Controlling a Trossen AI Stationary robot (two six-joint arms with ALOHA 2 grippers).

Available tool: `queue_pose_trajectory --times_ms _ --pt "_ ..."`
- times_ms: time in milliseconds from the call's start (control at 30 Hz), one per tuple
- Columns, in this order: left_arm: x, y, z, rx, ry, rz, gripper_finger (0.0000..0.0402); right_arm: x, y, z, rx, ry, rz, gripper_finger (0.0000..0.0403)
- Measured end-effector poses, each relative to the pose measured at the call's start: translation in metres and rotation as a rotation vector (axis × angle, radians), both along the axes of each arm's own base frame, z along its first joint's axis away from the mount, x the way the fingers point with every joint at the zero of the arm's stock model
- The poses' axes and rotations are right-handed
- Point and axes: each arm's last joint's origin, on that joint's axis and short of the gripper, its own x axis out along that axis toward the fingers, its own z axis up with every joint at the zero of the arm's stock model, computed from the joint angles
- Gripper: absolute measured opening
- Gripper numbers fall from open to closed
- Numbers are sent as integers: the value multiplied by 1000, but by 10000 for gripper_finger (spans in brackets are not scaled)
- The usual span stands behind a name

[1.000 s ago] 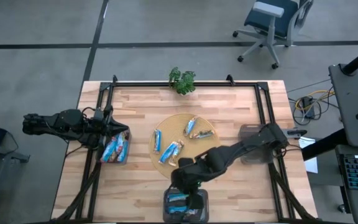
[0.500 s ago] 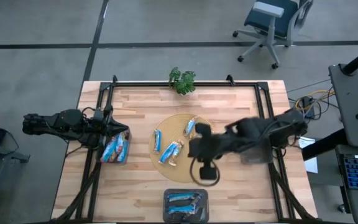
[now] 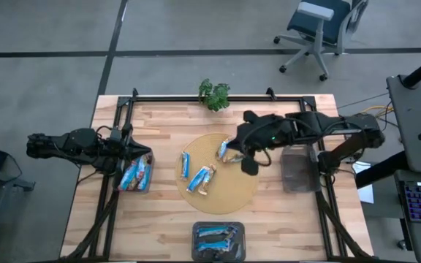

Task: Pick and place Granola Bars by type
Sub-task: Put the yellow granola bar into the top right bin

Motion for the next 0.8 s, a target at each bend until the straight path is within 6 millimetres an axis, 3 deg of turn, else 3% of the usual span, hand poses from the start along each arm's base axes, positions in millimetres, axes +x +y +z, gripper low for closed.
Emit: queue_pose_trajectory --times_ms 667,800 --pt "6 -1 9 -22 -83 3 0 -98 -19 -86 101 -260 19 8" --pt "14 -2 15 -87 -143 13 0 -114 -21 -95 128 -333 9 8"
